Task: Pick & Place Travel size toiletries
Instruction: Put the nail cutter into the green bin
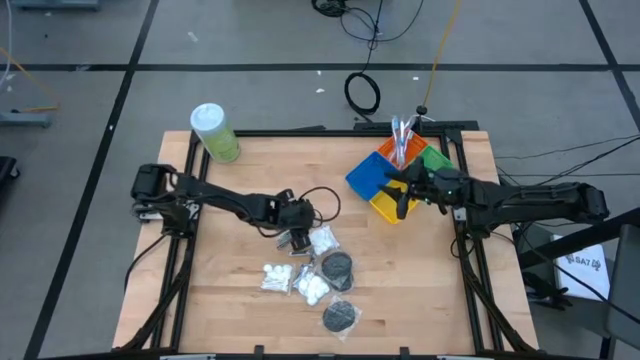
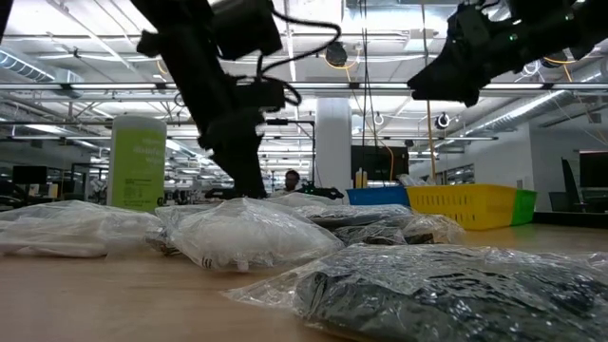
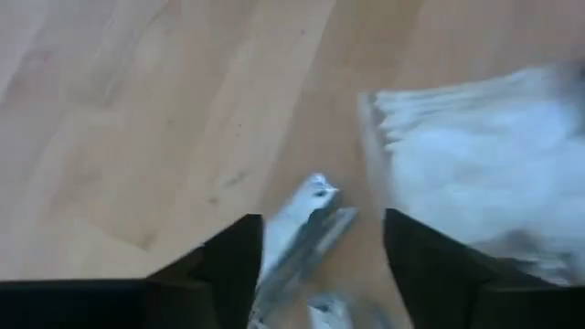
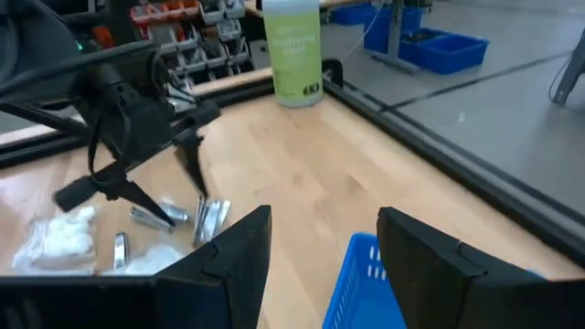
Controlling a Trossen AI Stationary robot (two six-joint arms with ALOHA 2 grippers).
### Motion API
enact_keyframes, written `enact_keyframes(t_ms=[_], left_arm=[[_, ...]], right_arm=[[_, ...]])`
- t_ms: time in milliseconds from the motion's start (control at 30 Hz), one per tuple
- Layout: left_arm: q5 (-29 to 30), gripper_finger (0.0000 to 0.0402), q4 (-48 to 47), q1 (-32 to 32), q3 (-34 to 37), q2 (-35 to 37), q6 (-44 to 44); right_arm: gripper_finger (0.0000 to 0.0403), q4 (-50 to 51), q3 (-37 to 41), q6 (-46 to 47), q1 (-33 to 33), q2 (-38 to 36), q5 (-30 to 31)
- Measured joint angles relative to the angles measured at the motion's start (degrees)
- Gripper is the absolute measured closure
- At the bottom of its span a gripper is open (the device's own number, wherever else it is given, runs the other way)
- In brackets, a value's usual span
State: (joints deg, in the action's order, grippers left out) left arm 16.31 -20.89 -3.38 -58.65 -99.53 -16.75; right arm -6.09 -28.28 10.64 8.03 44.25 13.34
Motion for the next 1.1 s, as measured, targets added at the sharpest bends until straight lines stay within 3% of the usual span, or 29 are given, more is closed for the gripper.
enact_keyframes(t_ms=[133,233,567,733,967,1100], left_arm=[[2.2,0.0111,0.6,2.0,0.0,-2.7,4.9],[2.3,0.0096,1.9,3.6,0.0,-4.7,8.5],[-1.5,0.0128,2.5,8.2,-0.2,-7.2,10.1],[-9.2,0.0194,1.6,9.4,-0.2,-7.2,10.1],[-10.3,0.0368,1.8,9.5,-0.1,-7.3,11.9],[-8.0,0.0369,4.3,9.1,-0.2,-6.7,16.3]], right_arm=[[0.0217,-0.2,1.6,1.4,0.0,0.0,0.0],[0.0218,-1.7,2.9,2.1,0.0,0.0,-0.1],[0.0221,-7.4,5.9,2.2,-0.1,0.0,-4.7],[0.0223,-7.4,6.0,2.2,-0.1,0.0,-4.7],[0.0226,-8.3,6.0,3.4,-0.1,0.0,-4.7],[0.0226,-11.1,6.0,5.2,-0.9,0.8,-4.6]])
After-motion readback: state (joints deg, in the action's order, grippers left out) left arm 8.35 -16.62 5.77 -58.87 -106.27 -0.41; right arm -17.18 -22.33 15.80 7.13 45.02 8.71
